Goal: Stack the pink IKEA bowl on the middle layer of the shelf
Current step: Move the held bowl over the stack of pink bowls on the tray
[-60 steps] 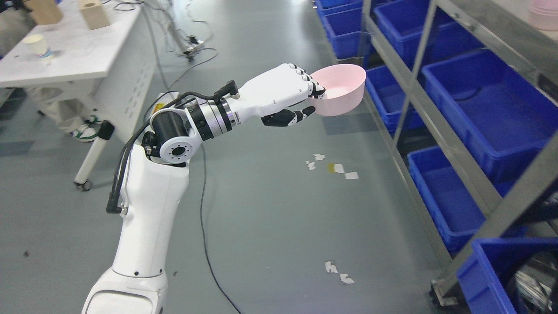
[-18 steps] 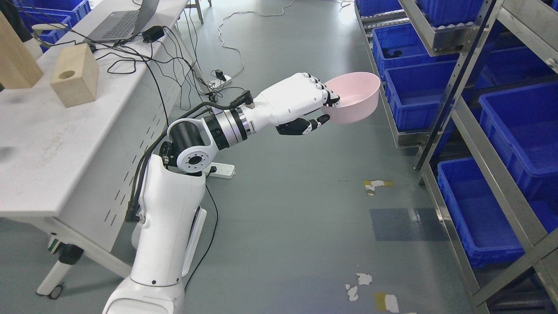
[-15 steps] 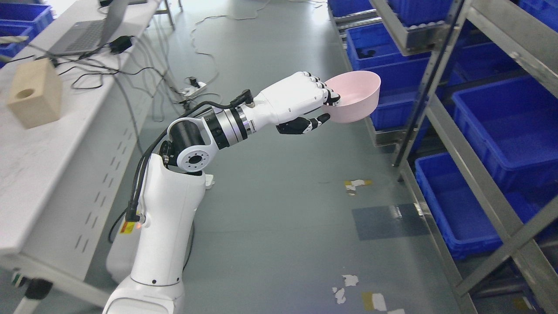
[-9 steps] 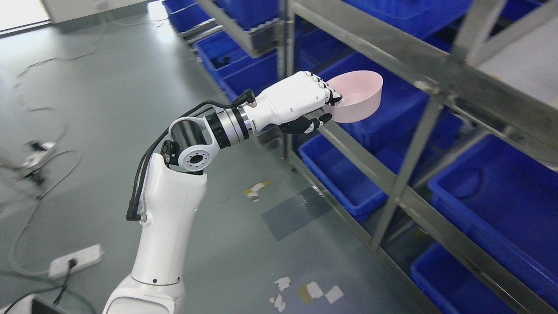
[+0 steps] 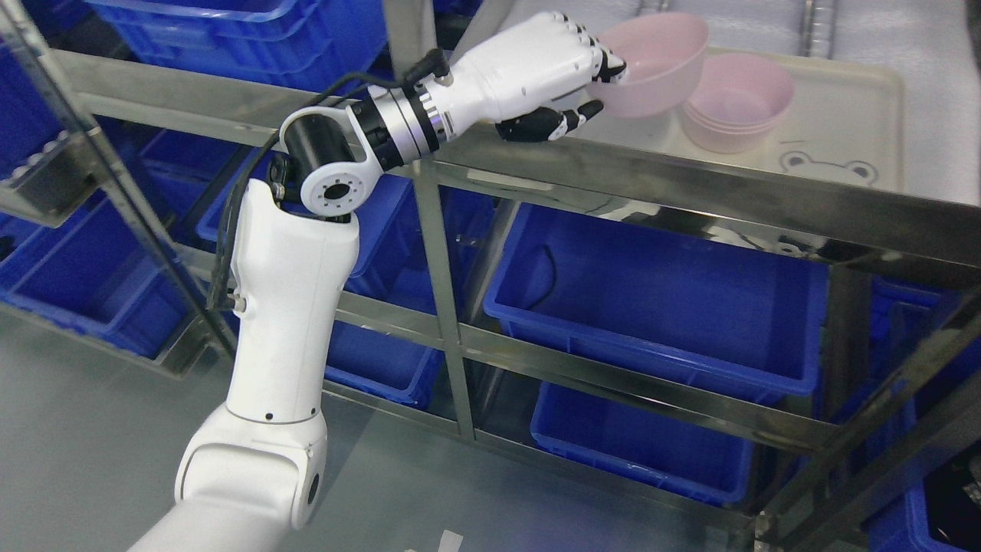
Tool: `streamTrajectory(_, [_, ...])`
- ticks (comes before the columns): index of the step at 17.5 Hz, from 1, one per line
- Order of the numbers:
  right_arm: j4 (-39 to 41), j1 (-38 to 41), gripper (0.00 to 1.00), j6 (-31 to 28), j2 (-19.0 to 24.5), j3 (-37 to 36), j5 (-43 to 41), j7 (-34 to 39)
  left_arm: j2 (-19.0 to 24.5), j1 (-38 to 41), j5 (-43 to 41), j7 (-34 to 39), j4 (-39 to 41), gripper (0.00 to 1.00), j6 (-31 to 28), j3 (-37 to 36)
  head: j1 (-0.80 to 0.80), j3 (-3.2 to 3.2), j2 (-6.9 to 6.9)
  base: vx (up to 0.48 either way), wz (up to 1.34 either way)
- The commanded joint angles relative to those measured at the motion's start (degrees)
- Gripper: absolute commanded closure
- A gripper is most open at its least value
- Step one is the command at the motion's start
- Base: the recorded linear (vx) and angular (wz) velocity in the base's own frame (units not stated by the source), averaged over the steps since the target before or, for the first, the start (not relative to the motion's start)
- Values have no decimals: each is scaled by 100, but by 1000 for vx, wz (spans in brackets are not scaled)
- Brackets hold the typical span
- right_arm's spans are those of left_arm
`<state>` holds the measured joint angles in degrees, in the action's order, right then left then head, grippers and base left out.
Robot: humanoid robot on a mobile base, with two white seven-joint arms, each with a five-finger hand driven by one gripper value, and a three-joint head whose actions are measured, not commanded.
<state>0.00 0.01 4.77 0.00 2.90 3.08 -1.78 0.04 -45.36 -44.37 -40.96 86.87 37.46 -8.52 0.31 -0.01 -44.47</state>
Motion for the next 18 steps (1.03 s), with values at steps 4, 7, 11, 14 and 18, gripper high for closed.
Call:
streamTrajectory(4, [100, 131, 0, -2, -100, 0, 0, 29, 277, -781, -634, -8, -1655, 96, 60, -219, 0, 0, 0, 78, -504])
streamTrajectory(7, [100, 131, 0, -2, -100, 0, 0, 29, 216, -851, -643, 123, -1857, 96, 69, -483, 0, 0, 0, 20, -127])
streamTrajectory(11, [100, 131, 0, -2, -100, 0, 0, 29, 199, -1079, -1010, 299, -2296, 96, 69, -1169, 0, 0, 1, -14, -44])
streamTrajectory(14, [100, 131, 0, -2, -100, 0, 0, 29, 96, -1343, -1336, 334, -2647, 96, 60, -1468, 0, 0, 1, -9, -67])
streamTrajectory(18, [100, 131, 0, -2, -100, 0, 0, 29, 96, -1554, -1942, 615, -3298, 96, 43, -1512, 0, 0, 1, 0, -88])
